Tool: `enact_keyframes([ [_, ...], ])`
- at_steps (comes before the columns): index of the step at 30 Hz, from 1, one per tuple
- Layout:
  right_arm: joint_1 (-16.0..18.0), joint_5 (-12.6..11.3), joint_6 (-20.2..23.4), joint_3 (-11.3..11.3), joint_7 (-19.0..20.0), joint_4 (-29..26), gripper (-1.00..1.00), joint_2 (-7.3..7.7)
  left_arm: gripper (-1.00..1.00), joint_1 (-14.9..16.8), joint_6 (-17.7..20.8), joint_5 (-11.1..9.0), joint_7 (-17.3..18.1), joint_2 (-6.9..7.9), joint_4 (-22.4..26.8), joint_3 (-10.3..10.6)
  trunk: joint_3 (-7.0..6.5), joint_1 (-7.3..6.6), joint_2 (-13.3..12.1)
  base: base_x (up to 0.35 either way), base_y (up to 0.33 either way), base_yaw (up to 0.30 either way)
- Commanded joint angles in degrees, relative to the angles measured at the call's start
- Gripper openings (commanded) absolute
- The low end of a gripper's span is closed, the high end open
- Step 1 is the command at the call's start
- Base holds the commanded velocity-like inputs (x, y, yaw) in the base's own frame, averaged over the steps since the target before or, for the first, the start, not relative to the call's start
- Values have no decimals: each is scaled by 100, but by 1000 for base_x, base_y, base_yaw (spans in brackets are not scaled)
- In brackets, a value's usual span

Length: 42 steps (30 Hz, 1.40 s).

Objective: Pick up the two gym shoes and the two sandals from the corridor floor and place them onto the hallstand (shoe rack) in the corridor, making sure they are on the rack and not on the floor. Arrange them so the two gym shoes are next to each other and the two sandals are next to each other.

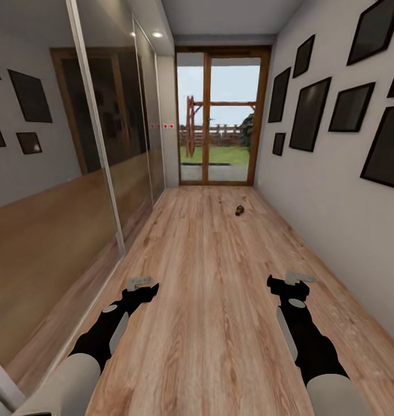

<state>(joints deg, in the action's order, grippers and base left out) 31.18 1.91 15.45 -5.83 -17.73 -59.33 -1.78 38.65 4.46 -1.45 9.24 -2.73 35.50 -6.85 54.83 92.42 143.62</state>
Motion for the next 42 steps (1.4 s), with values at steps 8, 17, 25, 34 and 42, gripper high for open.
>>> enact_keyframes([
  [8,2,20,38,-6,-4,-9,100,-7,100,2,48,-15,52,-8,10,-44,6,2,2,347,0,0],
  [17,2,20,42,-6,-3,-9,100,-7,100,2,46,-15,52,-8,10,-44,6,2,2,347,0,-62],
  [25,2,20,44,-6,-3,-9,100,-7,100,2,46,-14,52,-8,10,-44,6,2,2,347,0,-84],
  [34,2,20,38,-6,-3,-9,100,-7,100,2,46,-18,52,-8,10,-44,6,2,2,347,0,-2],
  [42,2,20,39,-6,-3,-9,100,-7,100,2,46,-19,52,-8,10,-44,6,2,2,347,0,0],
])
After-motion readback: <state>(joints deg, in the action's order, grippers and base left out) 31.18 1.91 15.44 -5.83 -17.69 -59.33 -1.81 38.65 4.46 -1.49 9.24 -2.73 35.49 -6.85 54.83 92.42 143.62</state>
